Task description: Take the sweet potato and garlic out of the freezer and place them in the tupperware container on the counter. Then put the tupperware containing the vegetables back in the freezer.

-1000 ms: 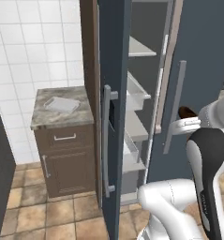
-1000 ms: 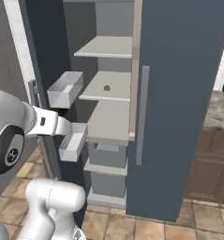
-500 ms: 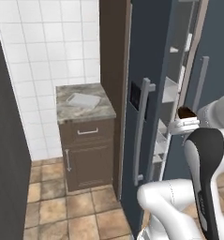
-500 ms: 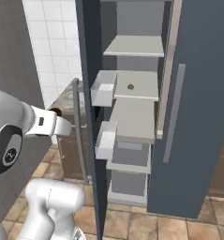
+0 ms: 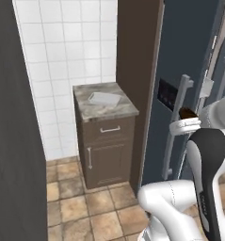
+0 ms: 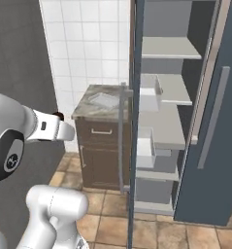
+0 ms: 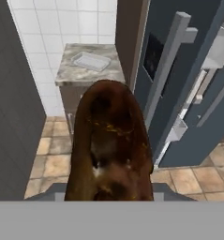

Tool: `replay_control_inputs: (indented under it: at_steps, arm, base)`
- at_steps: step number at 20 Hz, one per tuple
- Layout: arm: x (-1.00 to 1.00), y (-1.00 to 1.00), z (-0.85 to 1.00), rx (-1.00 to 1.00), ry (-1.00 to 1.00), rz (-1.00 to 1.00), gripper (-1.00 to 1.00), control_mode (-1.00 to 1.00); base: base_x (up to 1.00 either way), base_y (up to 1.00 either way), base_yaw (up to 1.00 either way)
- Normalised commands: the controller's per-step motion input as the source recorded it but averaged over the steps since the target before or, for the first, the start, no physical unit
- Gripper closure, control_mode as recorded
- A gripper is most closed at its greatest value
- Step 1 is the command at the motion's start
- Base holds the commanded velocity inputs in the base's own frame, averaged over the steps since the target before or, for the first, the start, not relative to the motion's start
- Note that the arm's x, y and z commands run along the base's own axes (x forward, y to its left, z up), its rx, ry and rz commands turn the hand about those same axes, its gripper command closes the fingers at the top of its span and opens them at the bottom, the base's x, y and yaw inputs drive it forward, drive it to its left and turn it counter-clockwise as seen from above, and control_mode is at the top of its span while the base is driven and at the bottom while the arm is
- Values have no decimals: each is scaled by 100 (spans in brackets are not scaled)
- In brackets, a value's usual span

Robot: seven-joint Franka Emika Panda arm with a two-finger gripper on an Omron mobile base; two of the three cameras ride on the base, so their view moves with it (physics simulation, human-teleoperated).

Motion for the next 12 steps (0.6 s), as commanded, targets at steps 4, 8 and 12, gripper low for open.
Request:
replay_control_inputs:
  at_steps: [4,8,12]
  arm:
    - [0,0,0,0,0,0,100,100]
    - [0,0,0,0,0,0,100,100]
    - [0,0,0,0,0,0,100,100]
  base:
    - [6,64,-9]
    - [25,43,-7]
    - [58,13,-9]
